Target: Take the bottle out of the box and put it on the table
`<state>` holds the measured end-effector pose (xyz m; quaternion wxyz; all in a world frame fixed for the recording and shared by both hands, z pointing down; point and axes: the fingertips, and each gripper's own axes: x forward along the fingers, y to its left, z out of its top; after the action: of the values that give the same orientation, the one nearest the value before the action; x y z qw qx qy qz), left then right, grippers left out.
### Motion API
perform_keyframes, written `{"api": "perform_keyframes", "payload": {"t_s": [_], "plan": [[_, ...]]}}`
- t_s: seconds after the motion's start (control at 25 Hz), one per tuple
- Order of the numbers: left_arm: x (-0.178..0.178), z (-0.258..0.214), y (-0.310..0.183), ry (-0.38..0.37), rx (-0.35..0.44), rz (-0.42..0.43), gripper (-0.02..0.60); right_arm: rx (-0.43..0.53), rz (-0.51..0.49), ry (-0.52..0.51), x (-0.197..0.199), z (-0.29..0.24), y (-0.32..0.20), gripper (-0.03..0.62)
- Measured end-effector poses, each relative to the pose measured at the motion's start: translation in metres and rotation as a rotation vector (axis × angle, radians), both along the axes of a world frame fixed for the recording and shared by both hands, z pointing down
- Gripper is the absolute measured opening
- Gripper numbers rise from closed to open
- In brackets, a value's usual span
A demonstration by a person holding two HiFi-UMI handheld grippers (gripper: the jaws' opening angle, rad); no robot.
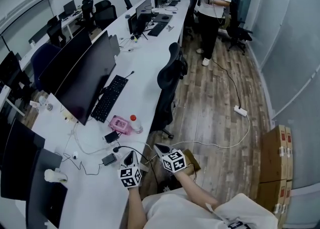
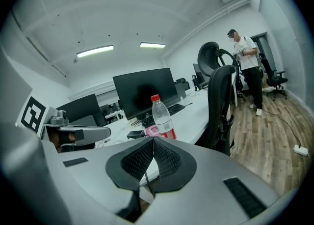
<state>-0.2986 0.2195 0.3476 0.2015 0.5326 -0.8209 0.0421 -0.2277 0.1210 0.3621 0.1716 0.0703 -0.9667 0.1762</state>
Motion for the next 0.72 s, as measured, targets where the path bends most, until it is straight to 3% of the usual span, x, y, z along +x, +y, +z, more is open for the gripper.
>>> {"api": "perform_keyframes", "payload": {"t_s": [0.72], "plan": [[0.000, 0.005, -0.004, -0.007, 0.009, 0.002, 0.014, 0.043, -0.052, 0.011, -0.011, -0.003, 0.008, 0.041]]}}
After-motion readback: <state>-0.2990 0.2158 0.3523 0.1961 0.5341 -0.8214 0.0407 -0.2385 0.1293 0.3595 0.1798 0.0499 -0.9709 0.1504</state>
